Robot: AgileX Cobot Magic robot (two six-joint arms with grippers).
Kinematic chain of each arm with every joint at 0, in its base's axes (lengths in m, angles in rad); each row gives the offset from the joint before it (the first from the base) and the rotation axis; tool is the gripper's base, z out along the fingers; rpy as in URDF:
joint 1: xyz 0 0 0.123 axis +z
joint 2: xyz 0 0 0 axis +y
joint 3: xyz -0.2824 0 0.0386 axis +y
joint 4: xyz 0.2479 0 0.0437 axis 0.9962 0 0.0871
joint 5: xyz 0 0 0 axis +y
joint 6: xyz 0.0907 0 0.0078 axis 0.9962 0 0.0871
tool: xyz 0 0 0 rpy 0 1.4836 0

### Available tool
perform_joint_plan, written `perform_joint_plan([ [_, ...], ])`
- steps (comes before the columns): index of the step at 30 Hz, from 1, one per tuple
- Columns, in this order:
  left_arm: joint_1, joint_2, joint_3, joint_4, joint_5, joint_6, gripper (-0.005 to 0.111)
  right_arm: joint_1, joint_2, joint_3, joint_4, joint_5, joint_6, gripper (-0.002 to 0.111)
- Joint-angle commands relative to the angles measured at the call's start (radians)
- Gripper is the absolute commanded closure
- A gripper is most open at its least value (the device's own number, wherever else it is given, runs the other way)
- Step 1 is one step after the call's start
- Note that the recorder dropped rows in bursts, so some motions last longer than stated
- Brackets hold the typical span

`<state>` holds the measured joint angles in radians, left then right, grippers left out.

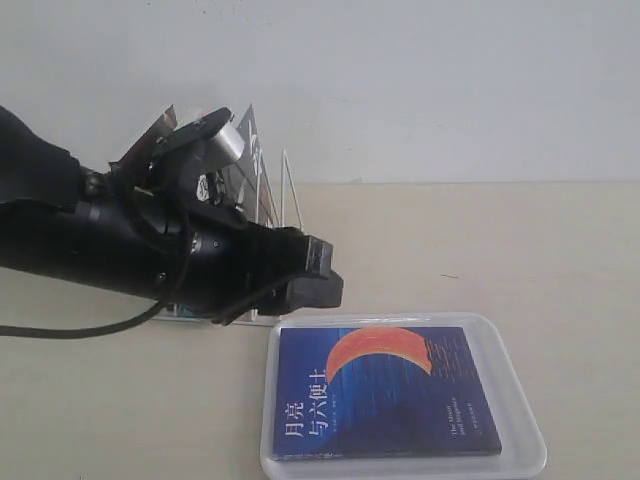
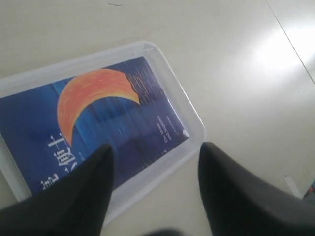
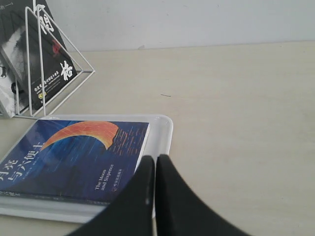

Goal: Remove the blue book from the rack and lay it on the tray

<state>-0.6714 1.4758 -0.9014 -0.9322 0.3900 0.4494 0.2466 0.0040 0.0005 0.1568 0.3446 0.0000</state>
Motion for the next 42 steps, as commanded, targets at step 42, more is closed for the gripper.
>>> perform_joint_plan([
  [42,-0.003,-0.49,0.533,-0.517,0.135,0.543,0.101,-0.006,-0.004,-0.001,-0.008,-0.011,-0.007,0.108],
])
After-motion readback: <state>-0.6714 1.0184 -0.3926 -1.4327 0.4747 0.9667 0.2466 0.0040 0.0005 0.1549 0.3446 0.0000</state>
